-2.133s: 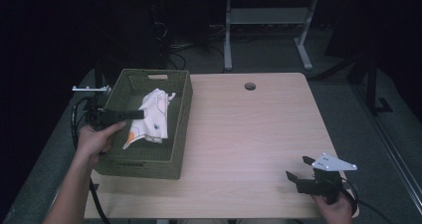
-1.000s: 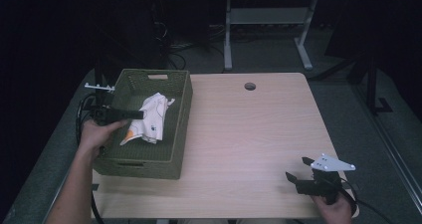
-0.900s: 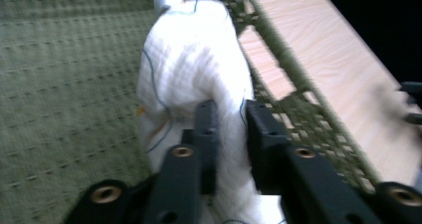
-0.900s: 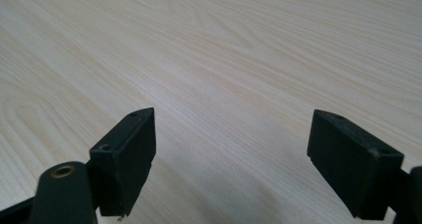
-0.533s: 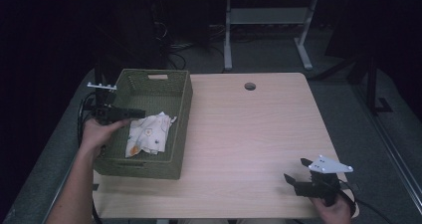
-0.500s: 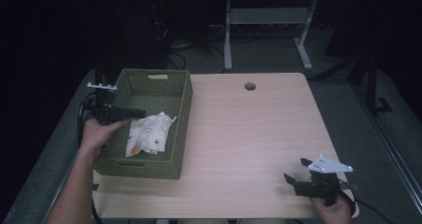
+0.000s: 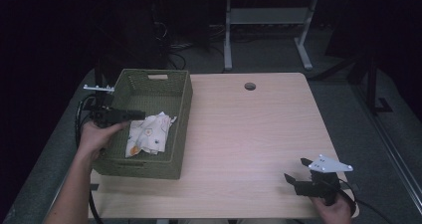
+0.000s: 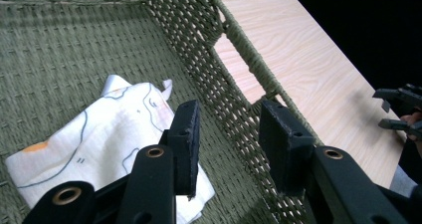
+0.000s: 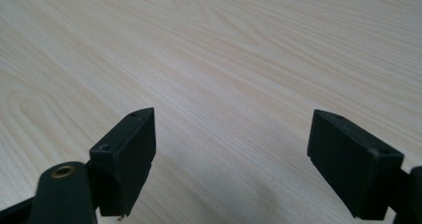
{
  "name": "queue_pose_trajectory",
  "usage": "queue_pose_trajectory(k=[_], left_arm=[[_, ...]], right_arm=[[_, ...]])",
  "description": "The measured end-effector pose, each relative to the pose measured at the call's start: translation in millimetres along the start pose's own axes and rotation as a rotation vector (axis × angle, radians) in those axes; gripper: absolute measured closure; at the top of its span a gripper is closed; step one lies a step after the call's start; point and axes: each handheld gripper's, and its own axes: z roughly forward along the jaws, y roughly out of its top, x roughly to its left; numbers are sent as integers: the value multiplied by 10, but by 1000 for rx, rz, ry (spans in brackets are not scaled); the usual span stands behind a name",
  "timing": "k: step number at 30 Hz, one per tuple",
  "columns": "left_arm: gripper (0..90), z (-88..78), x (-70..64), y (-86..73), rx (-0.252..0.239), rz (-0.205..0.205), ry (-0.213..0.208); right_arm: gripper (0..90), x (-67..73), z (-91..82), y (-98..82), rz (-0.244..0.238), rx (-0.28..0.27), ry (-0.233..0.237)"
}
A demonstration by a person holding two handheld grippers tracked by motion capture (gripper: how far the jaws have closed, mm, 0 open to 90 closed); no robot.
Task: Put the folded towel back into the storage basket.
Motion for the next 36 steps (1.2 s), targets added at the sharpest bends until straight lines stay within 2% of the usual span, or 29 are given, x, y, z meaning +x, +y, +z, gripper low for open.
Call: queue_pose_trajectory(k=[8,11,30,36], left_arm=[[593,38,-174,10,-13,36,-48],[589,74,-245,18,-20,49,-78],[569,343,-669,94,4,137,-166],[563,480,-868,119,25,177,-202]], right_arm=[[189,-12,-1,-7,8,5,1],[189,-9,-6,-9,9,3,1],[178,-3,-3,-3,9,4,0],[178,2,5,-2,7,4,4]])
